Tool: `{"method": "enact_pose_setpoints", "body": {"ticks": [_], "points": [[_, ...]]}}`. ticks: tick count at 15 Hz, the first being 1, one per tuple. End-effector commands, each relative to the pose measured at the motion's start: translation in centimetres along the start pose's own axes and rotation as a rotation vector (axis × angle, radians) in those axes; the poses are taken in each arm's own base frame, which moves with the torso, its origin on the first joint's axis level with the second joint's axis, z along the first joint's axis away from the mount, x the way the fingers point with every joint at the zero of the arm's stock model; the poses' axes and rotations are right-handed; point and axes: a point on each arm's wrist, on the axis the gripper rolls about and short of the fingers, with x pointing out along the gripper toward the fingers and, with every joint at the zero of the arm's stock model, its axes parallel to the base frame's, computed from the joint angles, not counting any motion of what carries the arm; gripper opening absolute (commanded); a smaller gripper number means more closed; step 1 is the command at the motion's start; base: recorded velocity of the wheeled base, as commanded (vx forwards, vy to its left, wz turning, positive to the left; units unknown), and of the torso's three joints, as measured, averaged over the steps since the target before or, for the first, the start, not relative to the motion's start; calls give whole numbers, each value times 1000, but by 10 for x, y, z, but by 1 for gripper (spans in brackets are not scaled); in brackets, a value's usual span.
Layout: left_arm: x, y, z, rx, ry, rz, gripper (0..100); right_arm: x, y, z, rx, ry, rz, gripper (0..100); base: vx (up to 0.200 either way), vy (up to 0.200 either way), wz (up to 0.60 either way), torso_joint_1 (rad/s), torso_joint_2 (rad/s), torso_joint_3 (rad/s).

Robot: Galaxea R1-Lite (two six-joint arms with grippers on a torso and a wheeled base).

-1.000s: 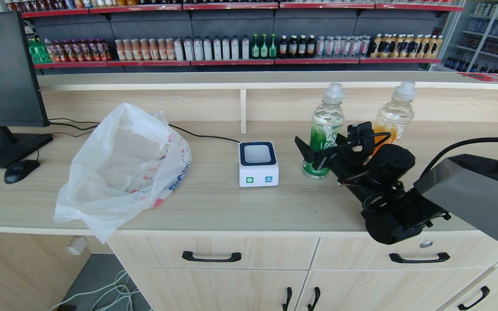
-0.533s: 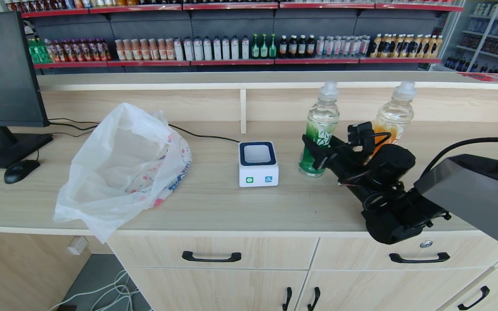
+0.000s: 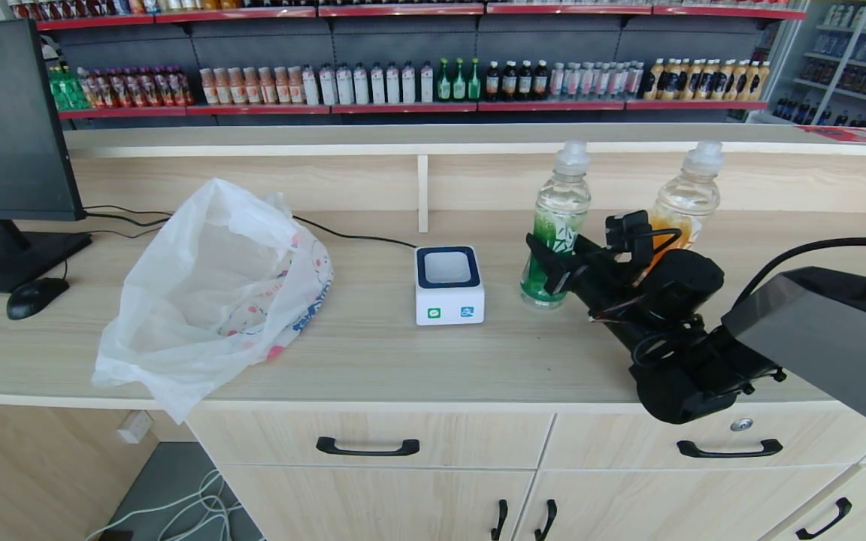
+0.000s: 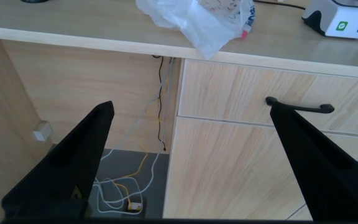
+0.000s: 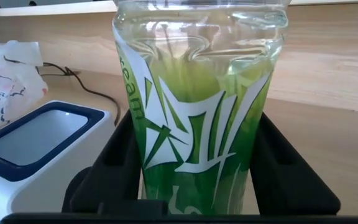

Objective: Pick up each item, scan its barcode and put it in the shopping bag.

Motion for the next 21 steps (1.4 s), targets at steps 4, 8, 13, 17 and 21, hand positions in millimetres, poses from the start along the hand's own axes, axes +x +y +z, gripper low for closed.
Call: {"method": "enact_pose_setpoints", "body": {"ticks": [4,8,13,17,21], "points": [[0,0,0,0,-1,1,100,1,1,15,-5,-34,3,0,0,0,0,0,0,0],[0,0,0,0,-1,1,100,0,3,27,-8,-58,6,0,0,0,0,0,0,0],[0,0,0,0,-1,1,100,-1,5,48,-16,-98,8,0,0,0,0,0,0,0],[0,0,0,1,-2,1,100,-4,14,72,-16,-148,24,0,0,0,0,0,0,0],[0,0,0,4,-1,1,100,-23,36,112,-10,-192,54,0,0,0,0,0,0,0]]}}
